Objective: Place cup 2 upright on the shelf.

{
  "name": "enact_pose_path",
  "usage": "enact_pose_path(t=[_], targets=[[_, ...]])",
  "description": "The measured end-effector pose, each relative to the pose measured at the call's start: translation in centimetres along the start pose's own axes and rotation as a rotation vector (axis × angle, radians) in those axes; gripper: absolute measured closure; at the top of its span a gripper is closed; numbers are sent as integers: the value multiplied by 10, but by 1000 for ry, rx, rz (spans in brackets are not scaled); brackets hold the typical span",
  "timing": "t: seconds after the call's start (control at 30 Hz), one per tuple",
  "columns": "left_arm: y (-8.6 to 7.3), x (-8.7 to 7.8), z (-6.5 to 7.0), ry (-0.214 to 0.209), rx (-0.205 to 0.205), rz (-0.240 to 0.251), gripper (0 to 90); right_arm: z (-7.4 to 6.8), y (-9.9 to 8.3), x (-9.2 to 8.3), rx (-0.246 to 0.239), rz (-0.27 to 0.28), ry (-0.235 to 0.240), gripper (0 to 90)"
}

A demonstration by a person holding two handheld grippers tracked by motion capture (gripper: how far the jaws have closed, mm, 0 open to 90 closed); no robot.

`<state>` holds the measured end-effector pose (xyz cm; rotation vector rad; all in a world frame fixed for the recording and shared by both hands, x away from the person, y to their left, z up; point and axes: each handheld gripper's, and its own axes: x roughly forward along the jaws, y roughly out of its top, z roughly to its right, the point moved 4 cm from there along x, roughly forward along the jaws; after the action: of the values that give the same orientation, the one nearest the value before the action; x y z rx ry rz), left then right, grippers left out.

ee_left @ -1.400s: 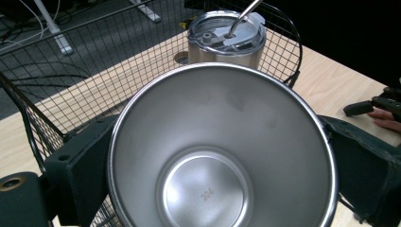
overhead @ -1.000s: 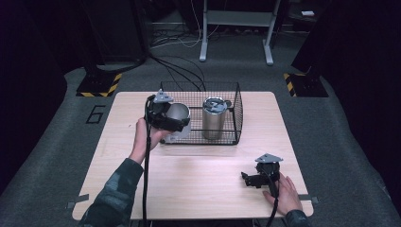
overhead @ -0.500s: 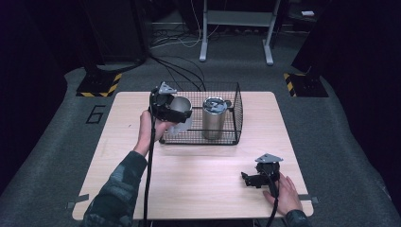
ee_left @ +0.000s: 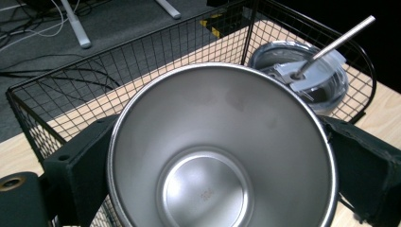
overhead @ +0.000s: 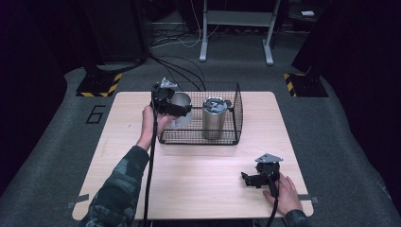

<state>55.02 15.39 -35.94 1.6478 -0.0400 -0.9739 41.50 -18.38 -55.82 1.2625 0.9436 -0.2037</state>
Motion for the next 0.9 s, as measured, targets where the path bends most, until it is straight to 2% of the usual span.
enact_pose_path(t=[0.23,0.33,0.43,0.5,0.57,0.6,0.77,0.8,0.9], targets=[[2,14,-9,20,-6,-10,63,0,0,0,7,2,1,0],[1,19,-11,16,-17,-12,63,0,0,0,6,3,1,0],[-1,26,-15,23,-12,-37,63,0,0,0,5,3,1,0],[-1,30,-17,20,-31,-34,63,0,0,0,4,3,0,0],[-1,33,-20,20,-34,-46,63,0,0,0,7,2,1,0],[0,36,-20,23,-44,-35,63,0,0,0,6,2,1,0],[1,43,-23,33,-33,-60,63,0,0,0,-1,1,0,0],[2,45,-23,36,-46,-52,63,0,0,0,-2,1,0,0],[2,51,-25,44,-46,-60,63,0,0,0,3,4,0,0]])
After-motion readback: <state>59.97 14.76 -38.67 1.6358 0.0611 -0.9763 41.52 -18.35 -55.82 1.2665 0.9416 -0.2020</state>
